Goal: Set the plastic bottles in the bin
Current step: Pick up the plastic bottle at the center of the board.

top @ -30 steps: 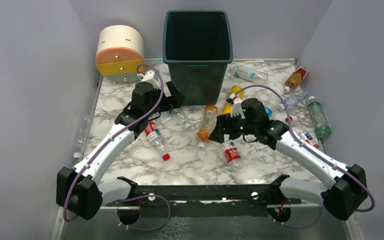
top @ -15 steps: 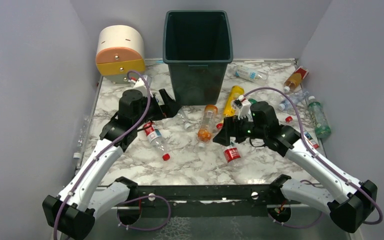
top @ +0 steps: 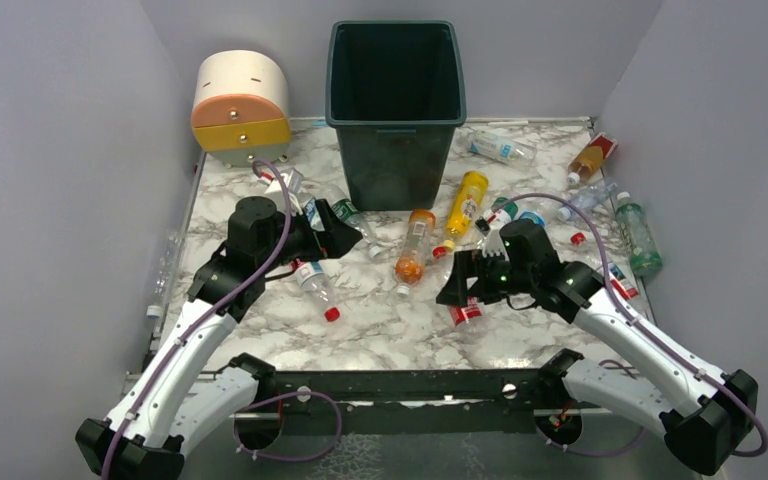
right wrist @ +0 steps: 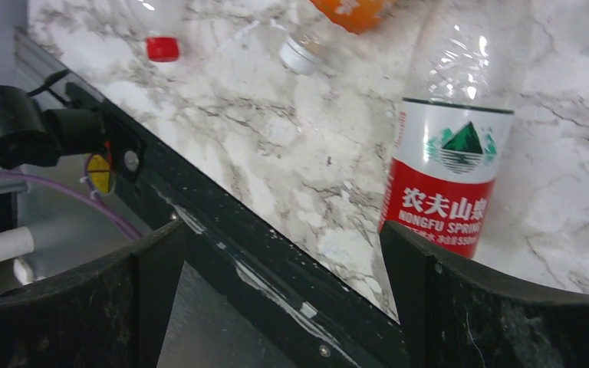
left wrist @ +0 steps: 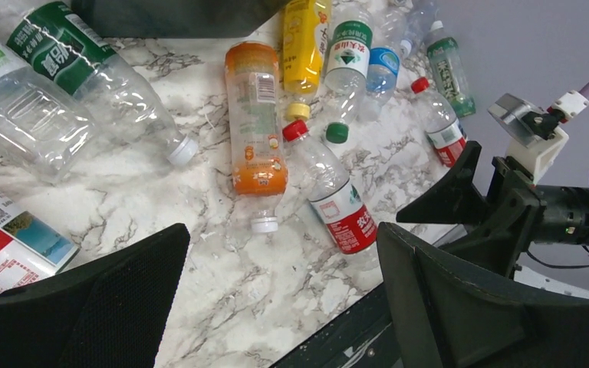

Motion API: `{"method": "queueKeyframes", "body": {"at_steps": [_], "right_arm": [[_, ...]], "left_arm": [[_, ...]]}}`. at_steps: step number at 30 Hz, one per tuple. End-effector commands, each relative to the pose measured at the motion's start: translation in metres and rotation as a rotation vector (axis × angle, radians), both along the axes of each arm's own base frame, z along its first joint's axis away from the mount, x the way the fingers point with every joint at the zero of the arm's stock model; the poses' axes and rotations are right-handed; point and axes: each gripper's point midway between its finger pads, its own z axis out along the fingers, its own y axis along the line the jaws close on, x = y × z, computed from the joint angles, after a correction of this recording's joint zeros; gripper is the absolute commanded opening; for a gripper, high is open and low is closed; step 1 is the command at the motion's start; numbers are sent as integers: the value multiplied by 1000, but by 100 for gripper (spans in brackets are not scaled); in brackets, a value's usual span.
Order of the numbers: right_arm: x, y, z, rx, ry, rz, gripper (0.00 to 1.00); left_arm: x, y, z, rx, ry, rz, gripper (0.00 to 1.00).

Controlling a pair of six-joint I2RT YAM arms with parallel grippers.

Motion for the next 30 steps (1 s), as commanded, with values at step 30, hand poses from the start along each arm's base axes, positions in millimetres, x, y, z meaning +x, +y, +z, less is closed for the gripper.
{"method": "queueKeyframes", "body": {"at_steps": [30], "right_arm": [[52,-4,-120,-447,121,-99,64]], "left_arm": [[-8,0,-36,49,98,-31,99]]}}
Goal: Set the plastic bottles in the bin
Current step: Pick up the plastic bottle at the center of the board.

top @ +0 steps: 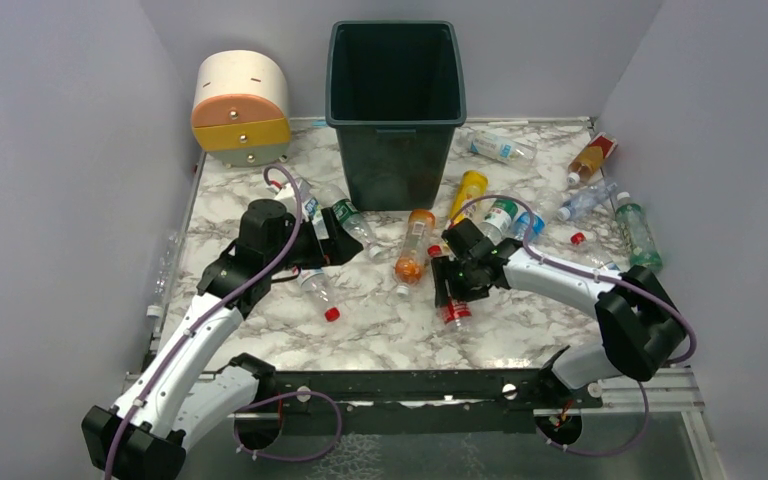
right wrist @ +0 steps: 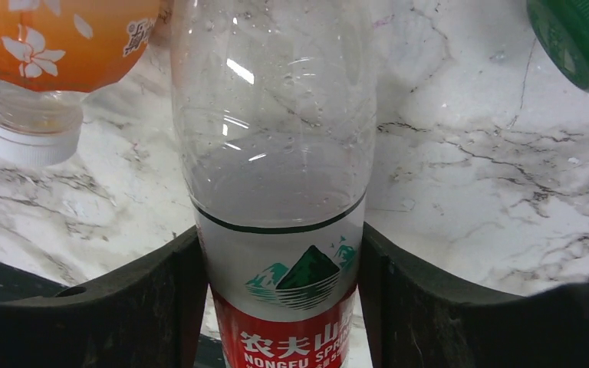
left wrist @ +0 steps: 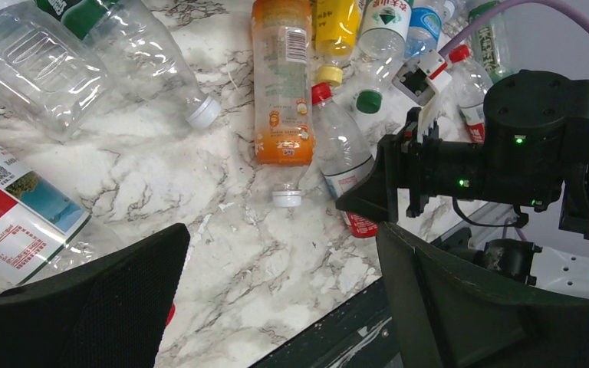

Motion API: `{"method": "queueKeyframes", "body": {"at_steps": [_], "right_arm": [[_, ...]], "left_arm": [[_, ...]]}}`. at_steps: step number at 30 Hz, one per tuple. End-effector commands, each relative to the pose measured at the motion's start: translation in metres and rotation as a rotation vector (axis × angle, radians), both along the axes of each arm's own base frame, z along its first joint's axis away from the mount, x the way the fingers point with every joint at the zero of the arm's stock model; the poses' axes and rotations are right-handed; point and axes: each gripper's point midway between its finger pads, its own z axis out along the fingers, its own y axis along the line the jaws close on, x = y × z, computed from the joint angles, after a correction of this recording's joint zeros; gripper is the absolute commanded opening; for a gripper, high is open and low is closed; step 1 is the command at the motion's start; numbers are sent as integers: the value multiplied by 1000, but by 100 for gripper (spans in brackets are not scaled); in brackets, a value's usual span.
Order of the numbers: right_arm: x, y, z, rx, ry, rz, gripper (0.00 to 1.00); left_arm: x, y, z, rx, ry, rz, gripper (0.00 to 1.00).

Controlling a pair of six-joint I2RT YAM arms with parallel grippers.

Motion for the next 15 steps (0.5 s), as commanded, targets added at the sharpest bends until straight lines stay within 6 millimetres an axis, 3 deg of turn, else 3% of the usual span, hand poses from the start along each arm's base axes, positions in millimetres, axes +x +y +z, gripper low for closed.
{"method": "queueKeyframes", "body": {"at_steps": [1,5,15], "right_arm": [[13,8,12,22,-61,10,58],[9,12,36,82,-91,26,42],[-2,49,167,418,-268,197,44]], "left_arm": [[-2,-2,3,-8,-12,-24,99],[-1,-10,8,-35,-16,-60,99],[-17,-46,52,-260,-108,-259,99]]}}
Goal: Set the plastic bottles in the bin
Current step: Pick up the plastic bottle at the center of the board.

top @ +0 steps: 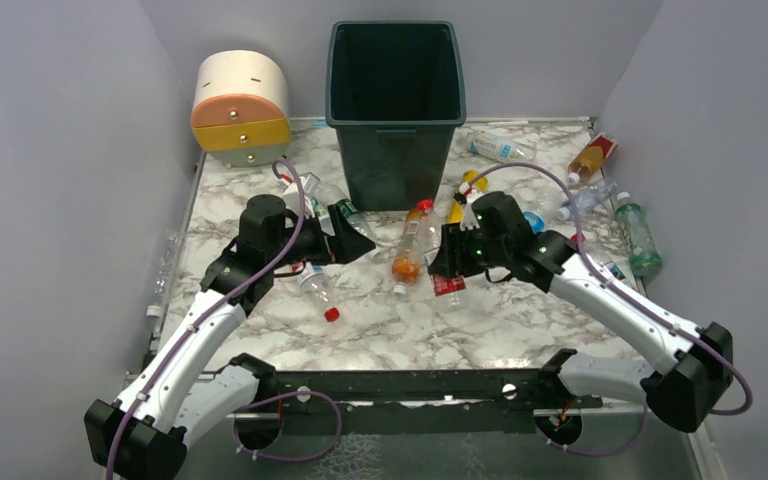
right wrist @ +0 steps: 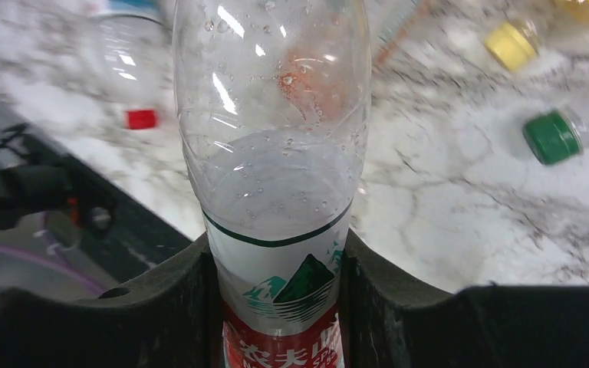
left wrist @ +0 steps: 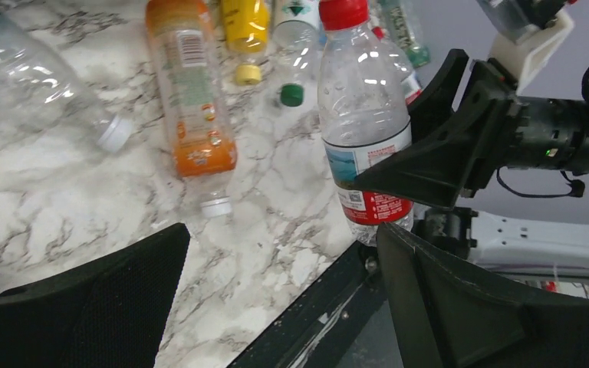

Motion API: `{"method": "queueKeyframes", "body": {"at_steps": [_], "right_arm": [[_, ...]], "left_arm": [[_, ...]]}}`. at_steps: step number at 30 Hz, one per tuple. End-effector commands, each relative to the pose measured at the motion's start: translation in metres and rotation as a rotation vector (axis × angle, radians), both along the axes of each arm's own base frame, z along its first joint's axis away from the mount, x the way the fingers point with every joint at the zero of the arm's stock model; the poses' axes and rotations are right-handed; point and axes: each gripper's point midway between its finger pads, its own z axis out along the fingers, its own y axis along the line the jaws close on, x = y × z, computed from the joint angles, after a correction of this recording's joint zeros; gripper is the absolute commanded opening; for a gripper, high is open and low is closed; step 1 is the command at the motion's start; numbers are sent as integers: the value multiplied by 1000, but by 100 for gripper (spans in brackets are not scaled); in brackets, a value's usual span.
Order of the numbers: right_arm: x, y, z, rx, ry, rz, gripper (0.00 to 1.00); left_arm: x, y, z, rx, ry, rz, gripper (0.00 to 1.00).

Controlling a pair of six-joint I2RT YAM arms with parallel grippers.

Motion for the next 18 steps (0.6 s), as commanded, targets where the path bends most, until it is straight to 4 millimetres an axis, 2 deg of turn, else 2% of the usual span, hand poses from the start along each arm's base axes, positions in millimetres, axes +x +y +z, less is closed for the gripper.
{"method": "queueKeyframes", "body": {"at_steps": [1,5,10,13,18], "right_arm": [[-20,24,57,176,-46,161,45],[-40,47,94,343,-43,302,45],[-62,64,124,512,-23,429,46],[-72,70,132,581,-3,482,47],[-76,75,135,631,17,512,47]], "left_arm": [[-12,-27,44,-202,-105,-156,99],[-18,-39,62,-338,-142,-220,99],[-19,-47,76,-422,-192,-245,99],[-20,-52,83,-454,-212,-254,99],[-24,-64,89,-485,-214,-280,99]]}}
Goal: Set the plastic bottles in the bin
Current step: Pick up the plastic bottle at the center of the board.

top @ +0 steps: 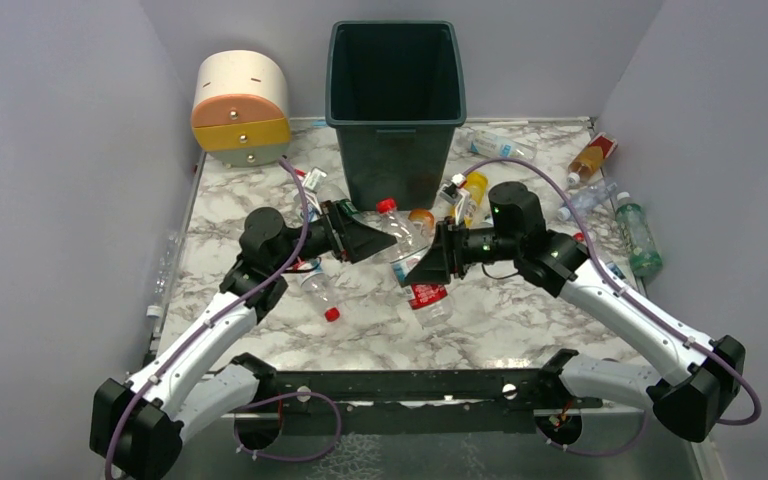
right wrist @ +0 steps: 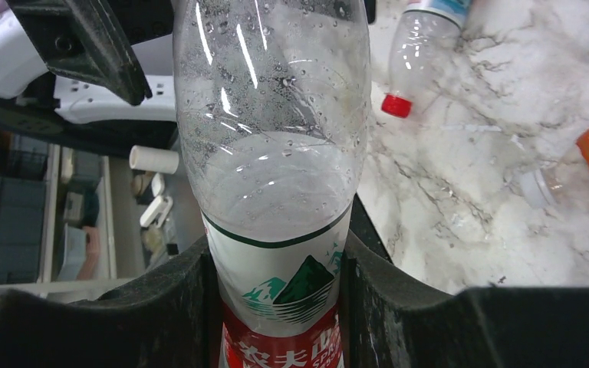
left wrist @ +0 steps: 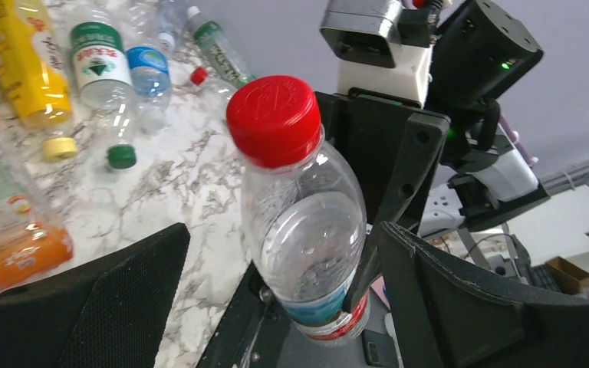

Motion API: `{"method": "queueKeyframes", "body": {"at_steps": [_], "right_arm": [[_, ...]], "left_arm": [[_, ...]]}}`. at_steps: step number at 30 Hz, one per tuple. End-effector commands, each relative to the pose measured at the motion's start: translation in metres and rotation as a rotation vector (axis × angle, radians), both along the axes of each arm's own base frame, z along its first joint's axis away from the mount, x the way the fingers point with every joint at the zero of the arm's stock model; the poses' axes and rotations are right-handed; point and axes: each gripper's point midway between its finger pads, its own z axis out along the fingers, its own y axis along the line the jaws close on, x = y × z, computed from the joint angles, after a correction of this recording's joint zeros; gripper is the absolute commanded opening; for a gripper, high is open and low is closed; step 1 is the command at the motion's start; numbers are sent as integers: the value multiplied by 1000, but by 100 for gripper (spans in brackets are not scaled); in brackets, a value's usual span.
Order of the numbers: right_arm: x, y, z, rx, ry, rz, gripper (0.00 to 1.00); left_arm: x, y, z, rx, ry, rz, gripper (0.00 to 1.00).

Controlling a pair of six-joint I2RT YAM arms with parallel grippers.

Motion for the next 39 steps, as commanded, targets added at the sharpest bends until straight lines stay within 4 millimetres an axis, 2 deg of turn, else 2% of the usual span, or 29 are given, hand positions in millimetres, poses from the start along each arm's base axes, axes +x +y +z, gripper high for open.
{"method": "queueKeyframes", "body": {"at_steps": [1,9,16,20,23,26,29,34,39], "right_arm": [[-15,9,21,111,1,102,47],[-16,14,30,159,-3,130,48],[-19,14,29,167,6,138,51],[-21,13,27,166,9,141,54],[-22,12,26,166,9,141,62],[-23,11,25,161,9,142,77],[-24,9,26,158,4,136,86],[-19,6,22,122,-4,94,94],[3,-12,10,-9,-42,-95,99]], "left_arm": [[-8,-14,24,-79,-64,-54,99],[-17,-32,27,-109,-58,-94,99],[-14,-34,29,-126,-49,-87,68],[-11,-36,29,-127,-44,-82,56],[-9,-37,29,-130,-41,-82,54],[-8,-37,32,-135,-47,-75,53],[-6,-38,35,-140,-52,-70,53],[-3,-39,41,-140,-73,-68,53],[6,-39,53,-120,-118,-62,52]]}}
